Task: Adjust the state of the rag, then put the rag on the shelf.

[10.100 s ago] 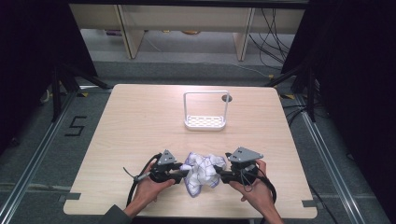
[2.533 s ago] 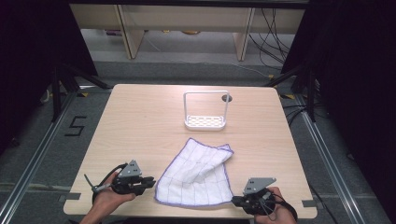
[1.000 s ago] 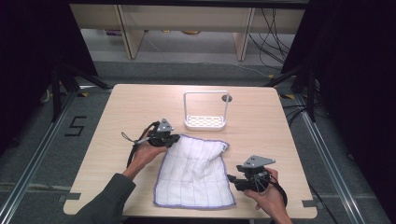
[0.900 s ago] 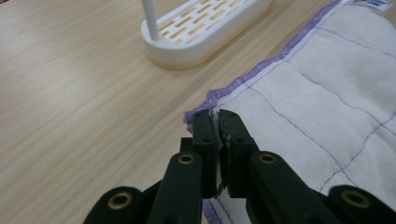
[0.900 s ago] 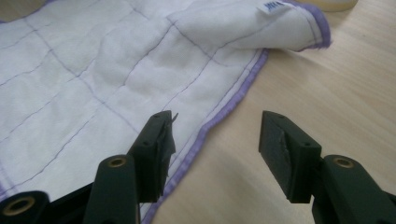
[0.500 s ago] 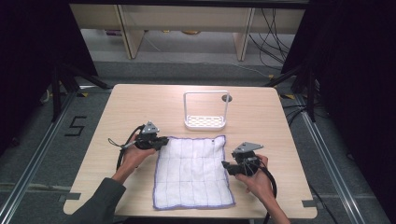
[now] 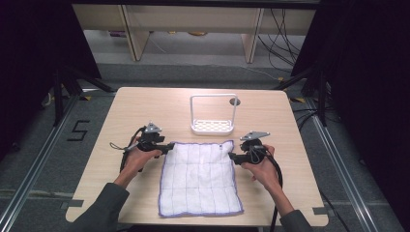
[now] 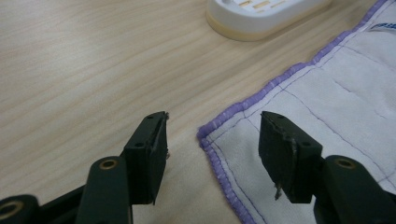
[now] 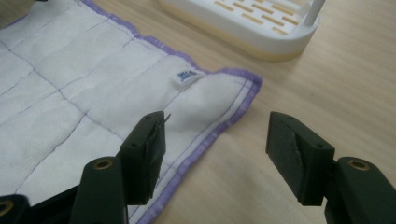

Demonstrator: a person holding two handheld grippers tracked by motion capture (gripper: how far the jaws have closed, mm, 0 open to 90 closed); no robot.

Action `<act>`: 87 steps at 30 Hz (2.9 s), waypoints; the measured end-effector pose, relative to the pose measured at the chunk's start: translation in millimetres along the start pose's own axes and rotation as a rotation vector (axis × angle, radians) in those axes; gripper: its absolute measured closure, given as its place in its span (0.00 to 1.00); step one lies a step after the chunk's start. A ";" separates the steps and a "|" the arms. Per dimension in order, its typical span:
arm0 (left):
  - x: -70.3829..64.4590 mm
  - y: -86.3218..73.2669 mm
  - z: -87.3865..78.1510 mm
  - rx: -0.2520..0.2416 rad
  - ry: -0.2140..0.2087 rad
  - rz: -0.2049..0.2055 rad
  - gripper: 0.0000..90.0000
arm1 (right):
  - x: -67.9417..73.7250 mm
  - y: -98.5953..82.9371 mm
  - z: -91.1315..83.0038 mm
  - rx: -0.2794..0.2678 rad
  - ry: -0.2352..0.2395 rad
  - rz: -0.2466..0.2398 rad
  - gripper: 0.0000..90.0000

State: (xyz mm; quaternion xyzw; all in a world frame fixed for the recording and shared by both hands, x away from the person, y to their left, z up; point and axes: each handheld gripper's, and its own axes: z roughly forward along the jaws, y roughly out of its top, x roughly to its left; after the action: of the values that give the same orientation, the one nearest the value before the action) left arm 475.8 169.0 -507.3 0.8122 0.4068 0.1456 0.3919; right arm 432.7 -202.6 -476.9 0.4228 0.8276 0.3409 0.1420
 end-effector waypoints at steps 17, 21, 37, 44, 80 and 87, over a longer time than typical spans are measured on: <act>-5.3 0.7 12.2 0.032 0.017 0.071 0.55 | -19.7 36.8 32.5 0.006 -0.040 -0.007 0.43; -6.9 1.4 13.5 0.039 0.014 0.083 0.57 | -14.3 37.3 46.8 0.071 -0.034 -0.018 0.43; -12.5 2.4 13.3 0.059 -0.020 0.119 0.78 | -13.7 32.1 60.0 0.093 -0.011 -0.064 0.66; -15.1 3.1 13.4 0.062 -0.031 0.120 0.91 | -14.0 30.7 57.5 0.090 0.027 -0.064 0.90; -15.6 21.8 -8.6 -0.066 -0.040 0.109 0.93 | -19.5 45.6 21.4 -0.039 0.049 -0.067 0.95; -16.8 27.4 -11.2 -0.127 -0.040 0.089 0.93 | -20.4 48.5 15.1 -0.090 0.037 -0.081 0.95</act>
State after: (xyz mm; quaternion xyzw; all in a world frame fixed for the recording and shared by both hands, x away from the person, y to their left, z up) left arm 474.1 151.9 -477.9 0.8058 0.3525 0.1722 0.4436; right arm 482.1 -192.2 -455.8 0.3757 0.8304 0.3794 0.1593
